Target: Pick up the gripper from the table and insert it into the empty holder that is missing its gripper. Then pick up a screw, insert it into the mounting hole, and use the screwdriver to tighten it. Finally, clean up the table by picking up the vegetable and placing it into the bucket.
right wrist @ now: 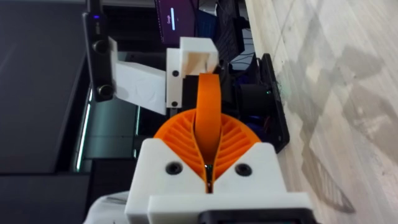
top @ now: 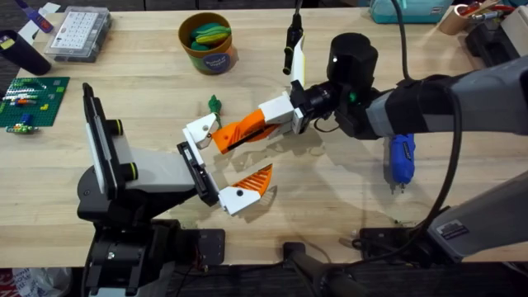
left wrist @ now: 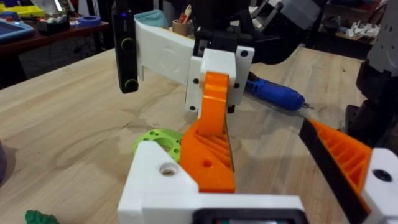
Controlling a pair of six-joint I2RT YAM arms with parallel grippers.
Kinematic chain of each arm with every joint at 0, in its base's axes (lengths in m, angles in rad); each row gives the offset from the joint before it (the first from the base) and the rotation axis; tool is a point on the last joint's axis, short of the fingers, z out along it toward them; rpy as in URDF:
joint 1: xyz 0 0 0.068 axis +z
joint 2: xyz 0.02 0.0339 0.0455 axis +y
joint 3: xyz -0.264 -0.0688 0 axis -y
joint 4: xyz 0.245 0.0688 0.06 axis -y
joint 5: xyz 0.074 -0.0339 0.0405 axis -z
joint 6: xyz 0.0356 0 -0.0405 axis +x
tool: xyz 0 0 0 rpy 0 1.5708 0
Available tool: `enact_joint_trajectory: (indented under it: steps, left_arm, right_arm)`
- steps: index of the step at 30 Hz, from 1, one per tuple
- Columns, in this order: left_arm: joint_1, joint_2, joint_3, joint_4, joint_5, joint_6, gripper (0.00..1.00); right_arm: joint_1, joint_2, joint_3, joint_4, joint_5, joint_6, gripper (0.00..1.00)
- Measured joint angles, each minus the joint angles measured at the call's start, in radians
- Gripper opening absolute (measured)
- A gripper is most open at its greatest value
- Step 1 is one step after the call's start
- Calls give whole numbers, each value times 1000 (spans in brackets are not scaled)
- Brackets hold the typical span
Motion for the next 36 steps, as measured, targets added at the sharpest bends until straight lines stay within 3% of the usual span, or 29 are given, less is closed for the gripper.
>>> enact_joint_trajectory:
  steps: [16,28,36]
  left_arm:
    - [1,2,1,0,-1,0,985]
    - [1,3,1,0,0,3,985]
    - [1,2,1,0,-1,9,985]
  right_arm:
    - [-1,1,0,-15,-3,3,16]
    - [-1,4,-2,175,-3,91,16]
    - [-1,5,-2,192,-3,133,16]
